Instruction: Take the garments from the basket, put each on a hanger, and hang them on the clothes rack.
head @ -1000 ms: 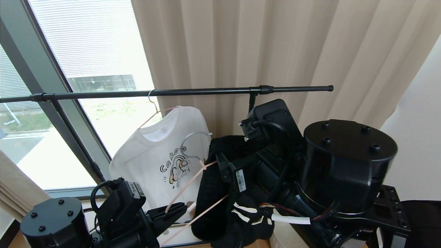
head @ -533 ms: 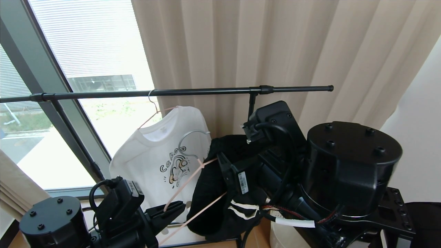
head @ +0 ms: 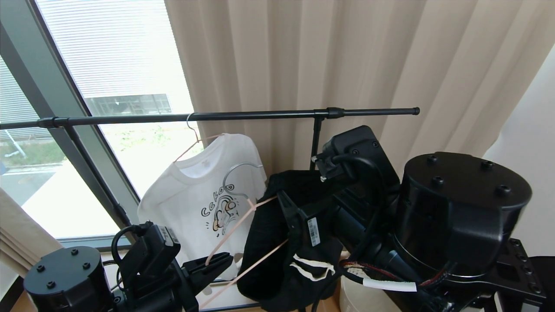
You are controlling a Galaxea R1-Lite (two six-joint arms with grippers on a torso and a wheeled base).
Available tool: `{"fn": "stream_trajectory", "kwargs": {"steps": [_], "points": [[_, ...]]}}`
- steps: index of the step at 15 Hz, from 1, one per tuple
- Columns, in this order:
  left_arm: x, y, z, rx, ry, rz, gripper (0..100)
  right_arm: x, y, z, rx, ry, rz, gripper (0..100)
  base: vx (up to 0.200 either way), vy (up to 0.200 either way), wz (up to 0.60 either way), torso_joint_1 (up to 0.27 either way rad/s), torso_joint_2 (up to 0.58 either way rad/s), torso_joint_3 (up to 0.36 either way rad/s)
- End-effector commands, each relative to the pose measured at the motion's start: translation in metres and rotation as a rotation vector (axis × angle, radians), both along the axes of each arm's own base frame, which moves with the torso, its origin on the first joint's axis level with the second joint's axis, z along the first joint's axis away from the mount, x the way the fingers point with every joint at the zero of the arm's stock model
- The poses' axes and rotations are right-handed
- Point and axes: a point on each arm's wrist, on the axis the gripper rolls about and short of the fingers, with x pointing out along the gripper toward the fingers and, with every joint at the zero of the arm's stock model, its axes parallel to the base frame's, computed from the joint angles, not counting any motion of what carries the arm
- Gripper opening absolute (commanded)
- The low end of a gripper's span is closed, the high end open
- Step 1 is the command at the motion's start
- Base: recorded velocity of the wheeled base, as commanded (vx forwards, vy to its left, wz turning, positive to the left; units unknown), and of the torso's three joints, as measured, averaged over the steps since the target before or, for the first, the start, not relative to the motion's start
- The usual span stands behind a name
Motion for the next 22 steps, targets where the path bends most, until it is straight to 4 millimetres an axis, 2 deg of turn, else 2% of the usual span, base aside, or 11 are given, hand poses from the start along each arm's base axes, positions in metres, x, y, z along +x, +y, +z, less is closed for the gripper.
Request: {"fn": "stream_trajectory", "kwargs": {"steps": [1,10,14,15,16,18,19,20,21,22], "points": [[0.0,0.0,0.0,-0.002,0.001,0.001,0,-0.002,-0.002,0.001,0.003,-0.002,0.005,100,0.0,0.0,0.0,0.0,0.0,0.0],[0.002,0.0,0.004,-0.03,-0.003,0.011,0,-0.004,-0.001,-0.005,-0.013,0.013,0.033,100,0.0,0.0,0.0,0.0,0.0,0.0],[0.001,0.001,0.004,-0.032,0.007,0.011,0,-0.007,-0.009,-0.002,-0.021,0.009,0.066,100,0.0,0.0,0.0,0.0,0.0,0.0],[0.001,0.0,0.003,-0.032,0.008,0.01,0,-0.009,-0.017,0.001,-0.03,0.002,0.094,100,0.0,0.0,0.0,0.0,0.0,0.0],[0.0,0.0,0.003,-0.032,0.009,0.007,0,-0.007,-0.038,0.006,-0.056,-0.013,0.164,100,0.0,0.0,0.0,0.0,0.0,0.0],[-0.001,0.0,0.002,-0.028,0.013,0.001,0,-0.001,-0.065,0.005,-0.133,-0.033,0.234,100,0.0,0.0,0.0,0.0,0.0,0.0],[-0.001,0.0,0.002,-0.024,0.013,-0.006,0,0.011,-0.093,0.007,-0.208,-0.027,0.305,100,0.0,0.0,0.0,0.0,0.0,0.0],[-0.001,-0.001,0.002,-0.023,0.012,-0.01,0,0.019,-0.106,0.011,-0.221,0.012,0.359,100,0.0,0.0,0.0,0.0,0.0,0.0],[-0.001,-0.001,0.002,-0.023,0.012,-0.01,0,0.021,-0.109,0.014,-0.219,0.017,0.375,100,0.0,0.0,0.0,0.0,0.0,0.0],[-0.002,-0.001,0.002,-0.024,0.008,-0.016,0,0.036,-0.132,0.029,-0.258,0.097,0.491,100,0.0,0.0,0.0,0.0,0.0,0.0]]}}
